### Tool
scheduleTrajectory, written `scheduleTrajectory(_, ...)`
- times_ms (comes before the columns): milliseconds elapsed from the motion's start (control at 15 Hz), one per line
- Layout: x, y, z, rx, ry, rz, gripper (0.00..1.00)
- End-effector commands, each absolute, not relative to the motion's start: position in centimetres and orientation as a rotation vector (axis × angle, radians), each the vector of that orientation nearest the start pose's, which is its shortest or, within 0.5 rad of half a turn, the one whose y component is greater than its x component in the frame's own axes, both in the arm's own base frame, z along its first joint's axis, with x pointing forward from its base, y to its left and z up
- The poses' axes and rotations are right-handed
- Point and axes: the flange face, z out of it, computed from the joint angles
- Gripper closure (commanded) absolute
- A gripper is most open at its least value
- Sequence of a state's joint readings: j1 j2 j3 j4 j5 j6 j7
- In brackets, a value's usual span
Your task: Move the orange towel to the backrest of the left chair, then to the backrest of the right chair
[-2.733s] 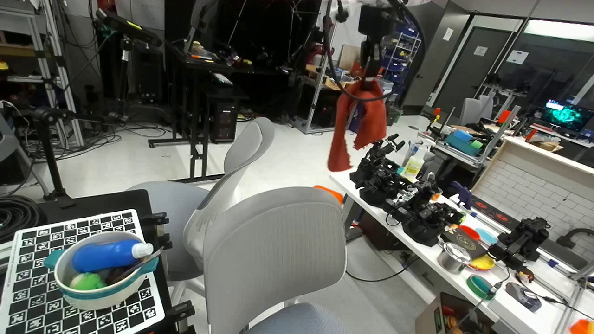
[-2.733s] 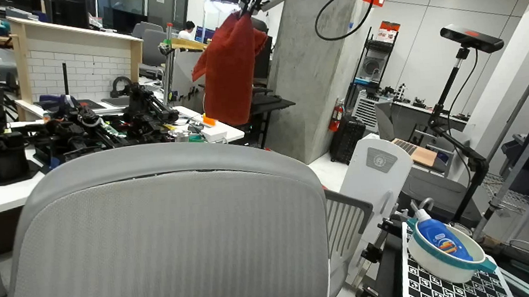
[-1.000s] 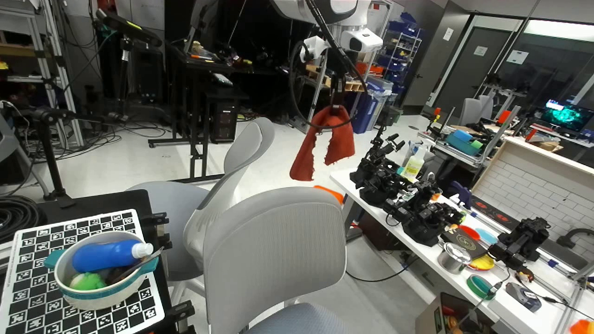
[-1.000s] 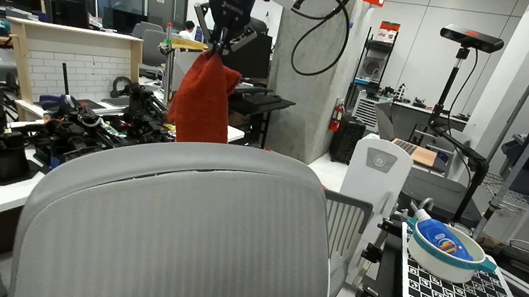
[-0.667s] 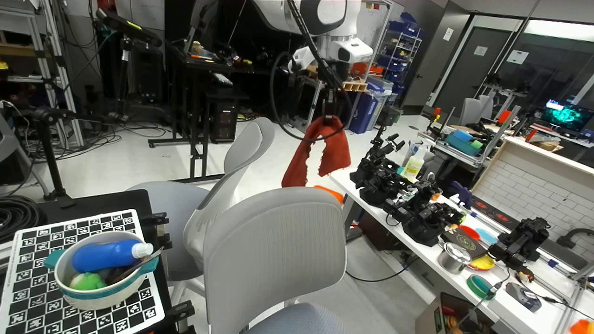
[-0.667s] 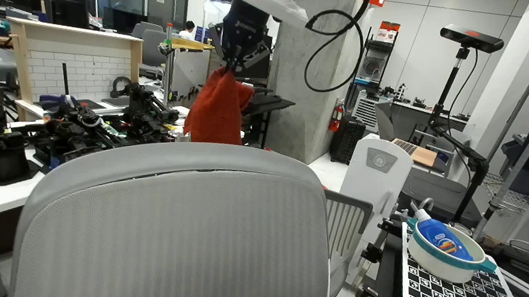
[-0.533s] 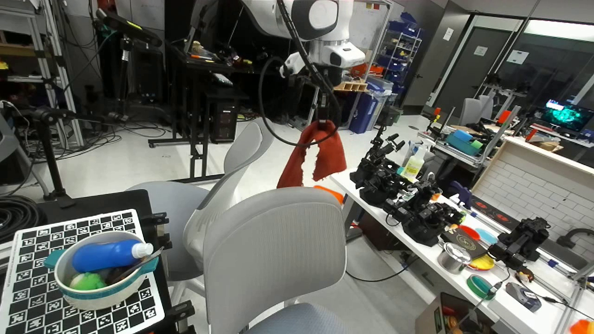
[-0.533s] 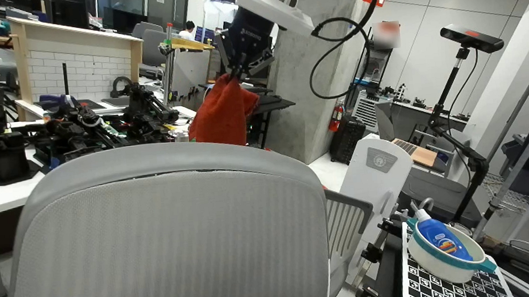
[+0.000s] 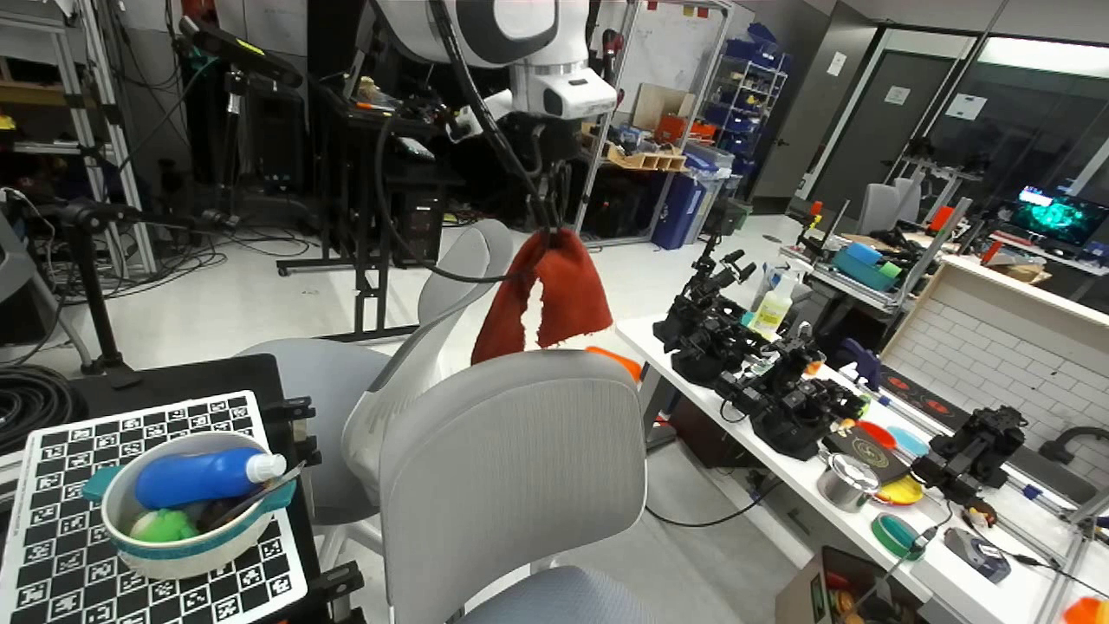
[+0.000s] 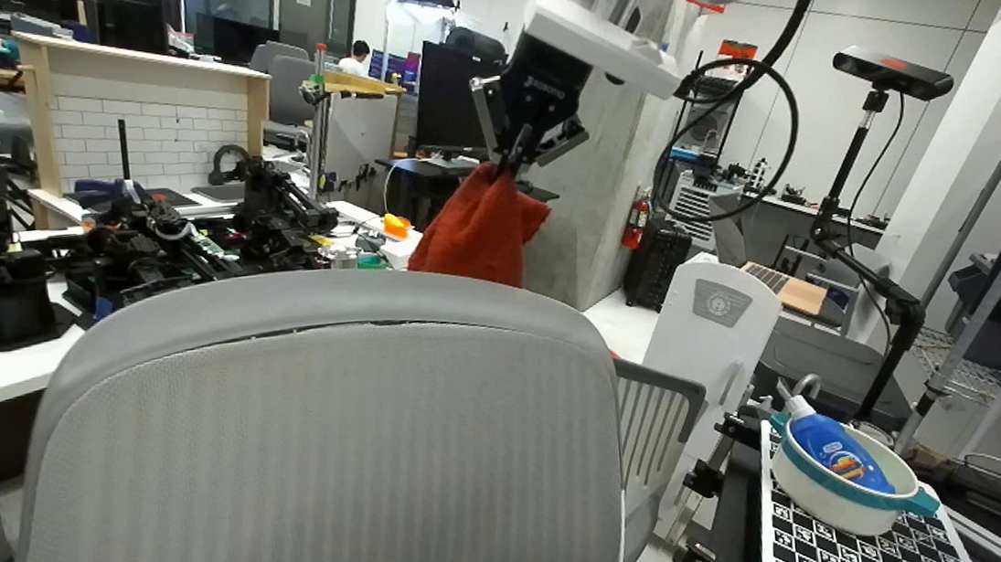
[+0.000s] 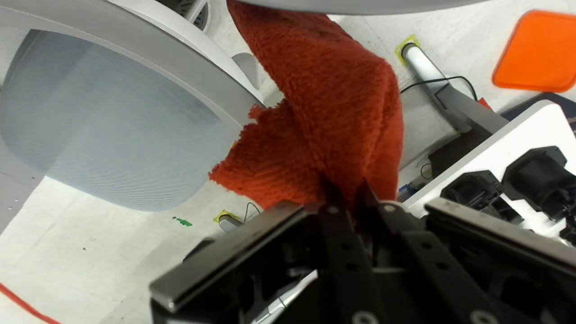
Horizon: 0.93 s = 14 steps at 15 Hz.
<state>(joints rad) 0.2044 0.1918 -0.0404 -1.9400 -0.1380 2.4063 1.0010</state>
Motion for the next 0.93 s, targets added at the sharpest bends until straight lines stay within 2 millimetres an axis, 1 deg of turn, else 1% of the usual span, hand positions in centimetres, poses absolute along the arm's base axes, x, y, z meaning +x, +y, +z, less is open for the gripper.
scheduleTrajectory(0,54.7,8.2,43.4,-2.818,1.159,-0.528,0.98)
scheduleTrajectory(67,53.2,7.3,43.5,-2.818,1.174,-0.538,0.97)
scheduleTrajectory(133,52.2,6.5,43.7,-2.816,1.189,-0.544,0.97)
scheduleTrajectory(267,50.8,4.3,43.8,-2.811,1.222,-0.559,0.96)
scheduleTrajectory(333,50.6,3.0,43.8,-2.807,1.243,-0.564,0.95)
scheduleTrajectory(400,50.7,1.7,43.7,-2.798,1.264,-0.568,0.95)
scheduleTrajectory(533,51.8,-1.1,43.4,-2.783,1.297,-0.574,0.95)
scheduleTrajectory(600,52.8,-2.4,43.2,-2.777,1.304,-0.579,0.95)
scheduleTrajectory(667,53.3,-3.2,42.9,-2.773,1.310,-0.589,0.95)
scheduleTrajectory(800,54.6,-3.9,42.2,-2.772,1.310,-0.600,0.95)
scheduleTrajectory(867,55.2,-3.6,41.7,-2.776,1.302,-0.602,0.95)
